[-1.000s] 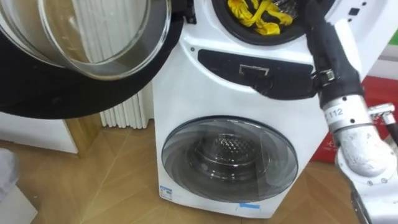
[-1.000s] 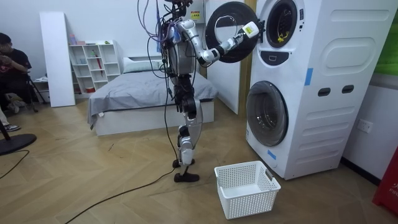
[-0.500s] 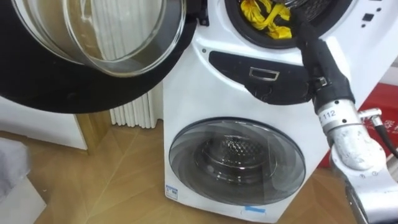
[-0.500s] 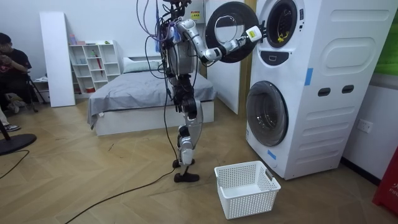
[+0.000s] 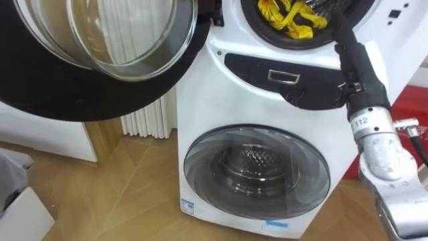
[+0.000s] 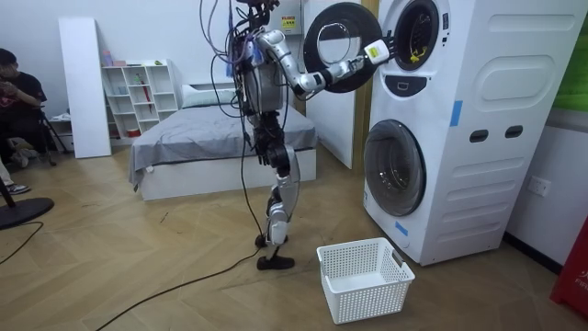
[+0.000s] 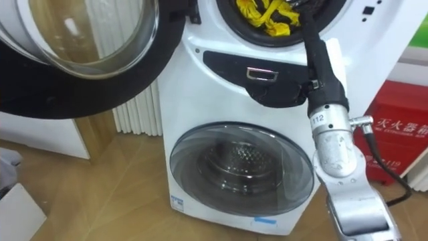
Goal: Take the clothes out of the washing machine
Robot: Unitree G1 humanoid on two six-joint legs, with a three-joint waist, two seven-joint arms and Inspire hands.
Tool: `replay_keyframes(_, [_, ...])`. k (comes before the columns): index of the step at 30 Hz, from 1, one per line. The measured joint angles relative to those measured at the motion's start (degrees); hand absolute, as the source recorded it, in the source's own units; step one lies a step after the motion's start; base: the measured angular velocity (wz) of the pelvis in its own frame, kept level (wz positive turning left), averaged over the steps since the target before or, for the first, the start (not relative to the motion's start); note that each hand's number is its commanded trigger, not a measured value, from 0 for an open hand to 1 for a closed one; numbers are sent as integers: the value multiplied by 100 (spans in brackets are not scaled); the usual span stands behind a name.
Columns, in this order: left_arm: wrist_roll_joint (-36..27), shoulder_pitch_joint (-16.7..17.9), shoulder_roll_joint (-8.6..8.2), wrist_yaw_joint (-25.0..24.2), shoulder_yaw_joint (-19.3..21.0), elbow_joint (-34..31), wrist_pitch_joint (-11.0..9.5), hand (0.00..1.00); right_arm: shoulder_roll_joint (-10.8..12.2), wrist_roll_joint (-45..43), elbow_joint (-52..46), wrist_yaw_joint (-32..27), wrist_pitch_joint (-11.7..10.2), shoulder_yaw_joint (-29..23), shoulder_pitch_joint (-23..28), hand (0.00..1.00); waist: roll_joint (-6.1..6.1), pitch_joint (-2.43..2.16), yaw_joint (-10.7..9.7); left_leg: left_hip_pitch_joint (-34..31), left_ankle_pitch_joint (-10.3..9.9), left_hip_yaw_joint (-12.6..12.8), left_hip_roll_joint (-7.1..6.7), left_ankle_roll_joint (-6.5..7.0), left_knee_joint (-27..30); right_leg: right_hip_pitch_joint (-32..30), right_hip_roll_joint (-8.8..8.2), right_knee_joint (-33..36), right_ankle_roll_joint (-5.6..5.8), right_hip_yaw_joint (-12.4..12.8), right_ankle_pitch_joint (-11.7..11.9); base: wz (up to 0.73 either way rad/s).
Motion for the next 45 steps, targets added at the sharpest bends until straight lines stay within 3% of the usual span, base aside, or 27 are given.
replay_keyframes(3, [15,94,15,-31,12,97,12,0,-11,-22,207,-108,-11,-5,30,0,3,-33,12,-120,-3,25,37,-76,451,130,-8,99,-45,1,-193,13])
replay_keyframes(5, [13,80,22,-27,10,93,4,0,-33,83,308,-197,-44,-64,23,0,-80,-25,67,-338,-39,63,55,-201,108,121,-30,161,-33,39,-265,18])
replay_keyframes(6, [14,101,21,-17,9,81,-1,0,-31,138,396,-184,-42,-105,23,0,-156,-29,131,-520,50,91,77,-307,-375,125,-84,199,47,61,-336,-6])
replay_keyframes(7, [19,167,25,2,15,82,0,0,-23,183,414,-176,4,-105,29,0,-194,-30,174,-680,391,97,89,-302,-824,149,-146,195,123,66,-390,-13])
replay_keyframes(8, [22,208,26,7,23,82,2,0,-22,183,414,-167,13,-105,32,0,-220,-54,193,-722,565,96,88,-314,-981,168,-183,192,161,85,-413,-5])
replay_keyframes(9, [17,259,27,7,37,88,2,0,-34,271,380,-174,12,-133,32,0,-244,-81,190,-697,896,138,56,-271,-1193,221,-251,173,223,91,-442,0])
replay_keyframes(10, [16,250,28,7,37,96,-7,0,-71,316,344,-223,12,-171,31,0,-264,-92,185,-607,1109,208,-24,-63,-1292,258,-335,169,333,79,-465,5])
replay_keyframes(11, [10,243,32,6,36,95,-19,0,-90,323,319,-246,12,-170,32,0,-284,-103,171,-594,1138,246,-74,-4,-1291,264,-387,165,382,90,-491,0])
replay_keyframes(13, [-211,215,71,6,43,95,-104,0,-91,276,293,-246,9,-166,36,0,-410,-154,91,-523,1024,387,-323,160,-1294,310,-679,215,553,117,-585,-3])
replay_keyframes(14, [-212,196,72,6,73,96,-127,0,-93,255,290,-249,9,-179,49,0,-422,-150,65,-502,992,410,-390,202,-1284,344,-751,228,595,107,-608,7])
replay_keyframes(15, [-238,127,71,8,114,95,-156,0,-101,233,272,-258,9,-232,93,0,-394,-130,26,-473,876,452,-491,279,-1211,402,-842,373,663,93,-637,19])
replay_keyframes(16, [-338,31,82,11,126,89,-194,0,-113,198,269,-266,10,-253,114,0,-349,-67,-63,-413,775,484,-578,362,-1140,351,-986,769,675,97,-643,25])
replay_keyframes(18, [-475,-85,151,19,131,-27,-214,0,-117,195,268,-260,9,-284,168,0,-346,-49,-173,-277,652,560,-707,491,-1188,54,-1232,1649,703,195,-628,29])
replay_keyframes(19, [-637,-218,194,43,131,-58,-234,0,-118,172,258,-256,9,-290,168,0,-345,-33,-224,-196,574,585,-803,570,-1187,-181,-1360,2267,784,281,-486,24])
replay_keyframes(20, [-681,-307,209,54,131,-56,-234,0,-119,132,254,-255,8,-296,169,0,-331,-20,-229,-121,532,622,-832,609,-1188,-307,-1432,2541,785,342,-371,12])
replay_keyframes(21, [-787,-453,228,98,121,-56,-258,0,-121,122,258,-243,4,-298,183,0,-303,-12,-211,50,446,656,-874,674,-1243,-483,-1487,3016,792,510,-68,-9])
replay_keyframes(22, [-819,-552,252,134,68,-60,-349,0,-119,81,255,-228,-3,-290,212,0,-248,0,-162,244,372,617,-887,716,-1340,-664,-1469,3416,733,712,201,-18])
replay_keyframes(23, [-832,-607,260,142,69,-57,-398,0,-117,35,255,-207,-3,-285,223,0,-212,16,-96,338,355,600,-885,730,-1407,-762,-1402,3521,722,842,171,-22])
replay_keyframes(24, [-901,-713,264,165,29,-52,-435,0,-118,0,282,-166,-3,-278,234,0,-141,46,-57,504,343,518,-860,751,-1536,-985,-1229,3559,680,961,-70,-9])
replay_keyframes(26, [-895,-764,273,164,-62,-88,-480,0,-121,-4,299,-108,14,-287,264,0,-82,17,-77,592,335,393,-810,767,-1621,-1419,-975,3235,604,978,-310,9])
replay_keyframes(28, [-893,-784,261,164,-108,-127,-499,0,-122,-212,248,-140,11,-296,269,0,-76,8,-185,664,330,248,-779,776,-1707,-1750,-583,2013,537,960,-274,26])
replay_keyframes(29, [-892,-765,259,164,-144,-127,-499,0,-122,-227,230,-143,10,-294,270,0,-76,7,-214,708,330,223,-776,775,-1743,-1765,-502,1634,491,958,-188,21])
replay_keyframes(31, [-878,-651,213,164,-162,-91,-501,0,-192,-177,19,-74,3,-281,441,0,-54,-17,-276,972,307,166,-762,740,-1955,-1637,-273,670,271,919,550,23])
replay_keyframes(32, [-875,-598,214,164,-156,-84,-500,0,-247,-167,-66,-33,-3,-270,544,0,-54,-44,-289,1042,288,165,-759,734,-2035,-1568,-256,583,247,904,767,16])
replay_keyframes(33, [-872,-483,209,166,-140,-64,-501,0,-304,-93,-147,67,-23,-272,641,0,23,-79,-285,1152,246,172,-667,722,-2164,-1461,-168,478,217,841,902,-9])
replay_keyframes(34, [-868,-383,244,167,-119,-58,-502,0,-320,-14,-185,194,-55,-271,646,0,41,-82,-288,1199,233,196,-616,697,-2257,-1399,-98,351,177,842,942,-16])
replay_keyframes(45, [-868,-27,234,162,-23,-10,-495,0,-321,682,-278,360,-59,-261,645,0,60,-62,-313,1436,190,260,-400,565,-2434,-1046,159,-128,63,837,1103,-5])
